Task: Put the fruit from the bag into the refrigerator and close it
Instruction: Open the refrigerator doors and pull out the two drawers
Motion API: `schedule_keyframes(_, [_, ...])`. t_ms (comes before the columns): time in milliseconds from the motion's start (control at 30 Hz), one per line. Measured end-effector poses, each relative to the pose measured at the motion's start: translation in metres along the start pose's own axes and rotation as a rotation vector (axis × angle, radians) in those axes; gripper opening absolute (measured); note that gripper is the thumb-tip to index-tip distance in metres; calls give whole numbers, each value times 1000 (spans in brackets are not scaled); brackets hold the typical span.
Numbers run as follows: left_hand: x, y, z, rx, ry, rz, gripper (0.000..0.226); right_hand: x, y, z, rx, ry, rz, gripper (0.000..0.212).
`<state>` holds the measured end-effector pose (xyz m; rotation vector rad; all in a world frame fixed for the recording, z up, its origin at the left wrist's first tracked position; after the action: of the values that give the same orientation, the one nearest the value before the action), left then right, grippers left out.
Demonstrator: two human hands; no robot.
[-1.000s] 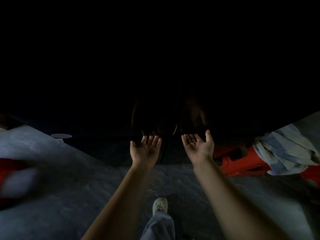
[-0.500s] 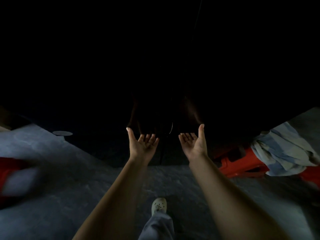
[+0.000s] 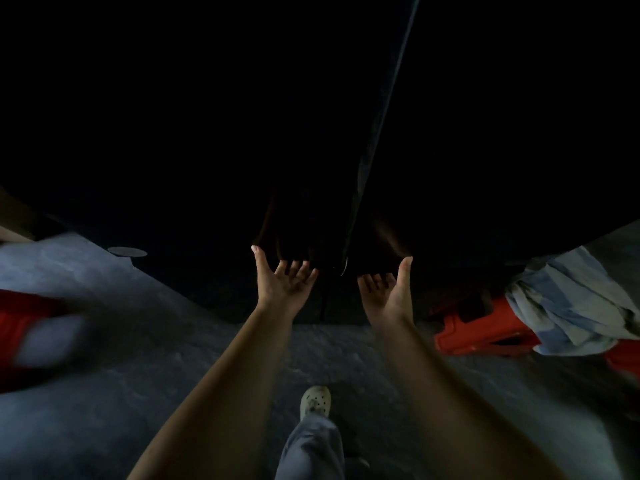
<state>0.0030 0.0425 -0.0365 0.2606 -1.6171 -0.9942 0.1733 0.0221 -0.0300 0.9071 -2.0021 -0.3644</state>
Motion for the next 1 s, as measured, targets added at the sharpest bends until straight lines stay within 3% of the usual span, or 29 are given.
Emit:
schedule_keyframes(600, [11,-22,-9,-84,17,39,104,4,-17,-8,57,-5,-104,84])
schedule_keyframes(1000, [33,-36,-6,-167,-49,40,92,7,-22,-14,58,64,-152,84])
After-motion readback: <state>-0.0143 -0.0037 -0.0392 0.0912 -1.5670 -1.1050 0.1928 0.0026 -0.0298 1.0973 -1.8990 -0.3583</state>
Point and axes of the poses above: each hand's wrist, its own x-axis away from the middle knuckle, its own y-axis out of the palm, z = x × y, the point moved 1 cm from there along -x, towards the middle knuckle, and after that the axes turned 13 degrees about -y, right-handed, at the moved point
